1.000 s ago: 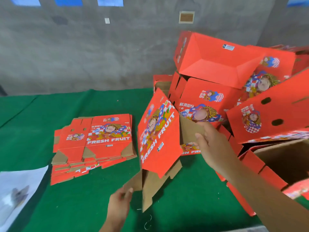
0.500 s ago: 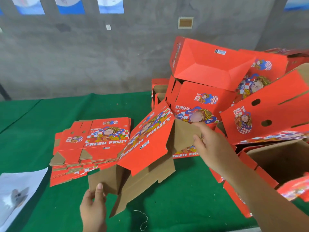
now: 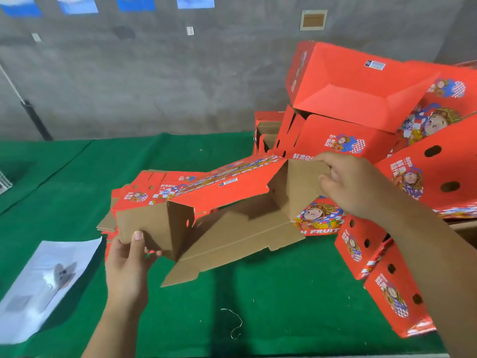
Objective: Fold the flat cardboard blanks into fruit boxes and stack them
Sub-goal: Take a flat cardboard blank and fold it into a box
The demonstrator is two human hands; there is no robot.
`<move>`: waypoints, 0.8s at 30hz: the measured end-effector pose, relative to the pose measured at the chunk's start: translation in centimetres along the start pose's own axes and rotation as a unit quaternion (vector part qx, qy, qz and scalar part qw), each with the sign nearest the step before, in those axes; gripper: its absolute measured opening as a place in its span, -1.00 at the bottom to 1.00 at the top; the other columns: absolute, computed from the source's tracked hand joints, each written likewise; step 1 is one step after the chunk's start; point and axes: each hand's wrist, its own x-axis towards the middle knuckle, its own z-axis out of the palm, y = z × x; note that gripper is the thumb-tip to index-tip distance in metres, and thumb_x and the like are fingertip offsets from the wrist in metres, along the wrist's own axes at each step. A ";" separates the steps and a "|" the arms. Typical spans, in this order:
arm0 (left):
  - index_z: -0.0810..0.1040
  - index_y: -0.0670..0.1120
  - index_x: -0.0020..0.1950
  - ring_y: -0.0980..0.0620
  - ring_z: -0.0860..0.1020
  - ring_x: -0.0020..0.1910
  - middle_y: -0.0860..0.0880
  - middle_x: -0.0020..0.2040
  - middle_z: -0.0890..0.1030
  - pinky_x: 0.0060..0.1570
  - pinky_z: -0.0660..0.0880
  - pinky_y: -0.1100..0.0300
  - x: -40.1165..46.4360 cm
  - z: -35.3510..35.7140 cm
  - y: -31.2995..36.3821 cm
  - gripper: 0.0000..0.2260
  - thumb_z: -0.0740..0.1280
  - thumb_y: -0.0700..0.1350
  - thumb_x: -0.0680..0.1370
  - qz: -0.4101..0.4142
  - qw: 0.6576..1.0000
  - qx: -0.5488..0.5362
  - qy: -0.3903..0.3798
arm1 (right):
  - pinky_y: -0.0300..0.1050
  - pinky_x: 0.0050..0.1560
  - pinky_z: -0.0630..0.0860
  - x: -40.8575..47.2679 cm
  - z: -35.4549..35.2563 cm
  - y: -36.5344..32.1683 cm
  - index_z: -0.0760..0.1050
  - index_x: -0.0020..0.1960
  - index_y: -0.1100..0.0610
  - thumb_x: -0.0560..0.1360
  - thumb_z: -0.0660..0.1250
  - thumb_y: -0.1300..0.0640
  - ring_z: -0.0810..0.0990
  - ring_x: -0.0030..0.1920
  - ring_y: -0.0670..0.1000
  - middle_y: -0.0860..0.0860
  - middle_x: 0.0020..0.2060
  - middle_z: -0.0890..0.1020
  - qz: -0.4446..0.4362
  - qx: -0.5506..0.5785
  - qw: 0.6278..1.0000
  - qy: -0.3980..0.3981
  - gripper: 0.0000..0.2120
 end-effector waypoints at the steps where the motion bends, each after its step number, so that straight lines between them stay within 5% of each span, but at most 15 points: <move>1: 0.60 0.11 0.04 0.06 0.58 -0.14 0.10 -0.12 0.65 -0.08 0.63 0.06 0.5 -0.7 0.5 -0.88 0.31 0.09 0.63 0.027 0.999 0.040 -0.006 | -0.20 -0.33 0.31 0.2 -0.1 0.1 0.59 0.19 0.11 0.53 0.30 0.32 0.39 -0.41 -0.10 -0.05 -0.48 0.40 0.010 0.018 1.000 -0.005 -0.72; 5: 0.59 0.11 -0.02 0.19 0.54 -0.18 0.17 -0.16 0.63 -0.09 0.51 0.10 1.3 -0.5 1.2 -0.81 0.30 0.19 0.56 0.060 0.995 0.035 0.077 | 0.11 -0.24 0.51 0.6 0.1 0.0 0.59 0.10 0.11 0.52 0.24 0.38 0.46 -0.39 0.24 0.33 -0.32 0.57 0.054 0.137 0.985 -0.087 -0.72; 10: 0.48 0.00 -0.04 0.16 0.51 -0.24 0.08 -0.20 0.54 -0.11 0.49 0.16 0.8 3.0 0.5 -0.84 0.20 -0.01 0.70 0.001 0.982 -0.105 0.158 | -0.30 -0.58 0.16 0.1 1.9 0.0 0.60 0.22 0.06 0.52 0.20 0.43 0.18 -0.63 -0.11 -0.13 -0.64 0.34 0.141 0.259 0.944 -0.149 -0.58; 13: 0.37 0.01 -0.14 0.17 0.42 -0.36 0.10 -0.33 0.45 -0.25 0.42 0.21 0.5 4.8 0.7 -0.77 0.14 -0.06 0.72 0.009 0.977 -0.107 0.186 | -0.32 -0.55 0.12 -0.2 2.7 0.2 0.61 0.19 0.10 0.51 0.18 0.44 0.12 -0.63 -0.08 -0.06 -0.63 0.22 0.191 0.311 0.917 -0.160 -0.58; 18: 0.36 0.03 -0.15 0.03 0.45 -0.24 0.00 -0.25 0.44 -0.18 0.43 0.11 1.5 5.3 3.0 -0.79 0.16 0.01 0.67 0.031 0.980 -0.055 0.190 | -0.30 -0.55 0.17 -0.2 1.6 0.5 0.70 0.10 0.21 0.50 0.22 0.45 0.13 -0.63 -0.05 -0.01 -0.61 0.18 0.237 0.406 0.876 -0.109 -0.65; 24: 0.32 0.00 -0.26 0.18 0.37 -0.45 0.12 -0.46 0.37 -0.32 0.35 0.23 2.1 2.9 3.7 -0.69 0.22 -0.05 0.68 -0.019 0.975 -0.073 0.209 | -0.31 -0.48 0.15 -0.4 2.9 -0.2 0.74 -0.03 0.21 0.48 0.22 0.43 0.13 -0.64 -0.06 0.00 -0.63 0.19 0.234 0.433 0.862 -0.124 -0.66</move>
